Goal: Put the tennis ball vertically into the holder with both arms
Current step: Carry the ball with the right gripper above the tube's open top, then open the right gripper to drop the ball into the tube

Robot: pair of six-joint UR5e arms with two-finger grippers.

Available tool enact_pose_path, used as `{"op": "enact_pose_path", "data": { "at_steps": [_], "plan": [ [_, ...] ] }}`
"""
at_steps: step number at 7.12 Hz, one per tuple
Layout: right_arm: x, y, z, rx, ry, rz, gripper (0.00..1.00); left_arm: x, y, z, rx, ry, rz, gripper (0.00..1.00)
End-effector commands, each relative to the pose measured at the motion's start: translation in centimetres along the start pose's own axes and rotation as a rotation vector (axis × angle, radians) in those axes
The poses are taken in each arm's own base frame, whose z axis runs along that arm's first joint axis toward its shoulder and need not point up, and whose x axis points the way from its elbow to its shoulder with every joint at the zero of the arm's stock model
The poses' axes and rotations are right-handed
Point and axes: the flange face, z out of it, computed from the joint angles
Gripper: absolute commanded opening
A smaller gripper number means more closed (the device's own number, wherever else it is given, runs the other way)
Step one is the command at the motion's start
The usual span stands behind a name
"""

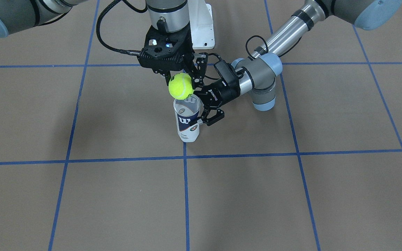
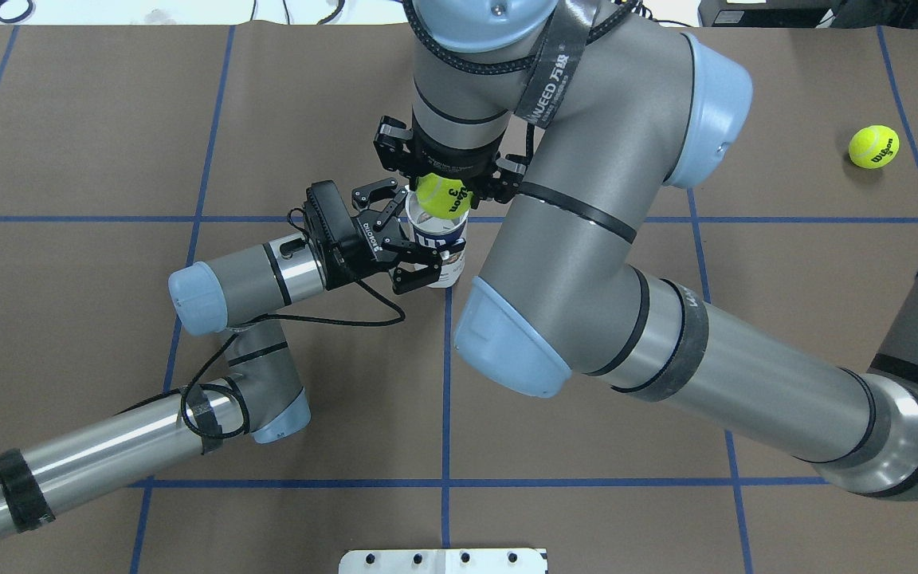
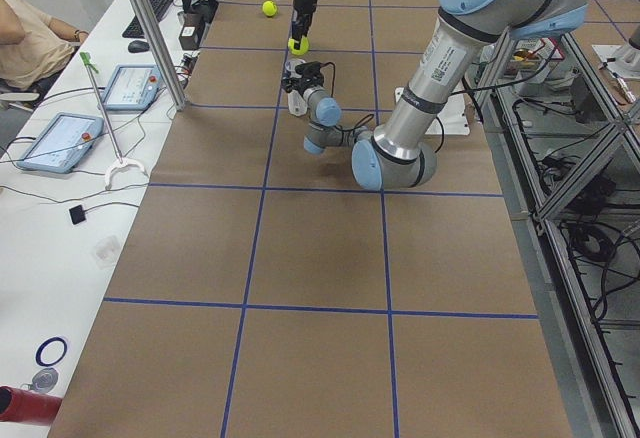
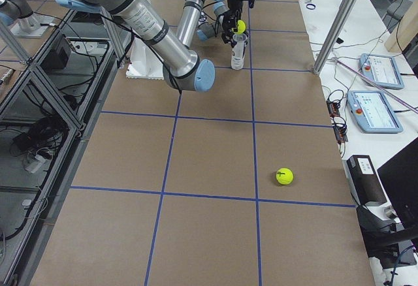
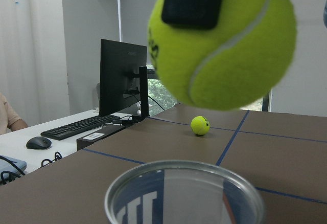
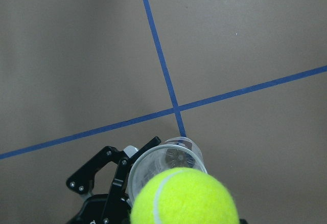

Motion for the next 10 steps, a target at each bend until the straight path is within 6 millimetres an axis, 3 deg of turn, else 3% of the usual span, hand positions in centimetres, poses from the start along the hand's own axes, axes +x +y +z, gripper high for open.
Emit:
{"op": "enact_pose_path", "data": {
  "at_steps": [1, 6, 7, 9, 10],
  "plan": [
    [-0.3, 0.8, 0.7, 0.017, 0.011, -0.013, 0.98, 0.0, 0.0, 0.0, 0.000, 0.000, 0.000, 0.89],
    [-0.2, 0.8, 0.5, 0.013, 0.005, -0.032, 0.99, 0.0, 0.0, 0.0, 0.001, 0.001, 0.001, 0.90],
    [0.3, 0.1, 0.5, 0.019, 0.012, -0.065, 0.99, 0.0, 0.1, -0.1, 0.000, 0.000, 0.001, 0.90],
    [4.1, -5.0, 0.5, 0.015, 0.040, -0.120, 0.99, -0.1, 0.0, -0.1, 0.000, -0.001, 0.002, 0.91],
    [7.6, -8.8, 0.7, 0.018, 0.060, -0.163, 0.99, -0.2, 0.0, -0.2, 0.001, -0.002, 0.003, 0.91]
  ]
}}
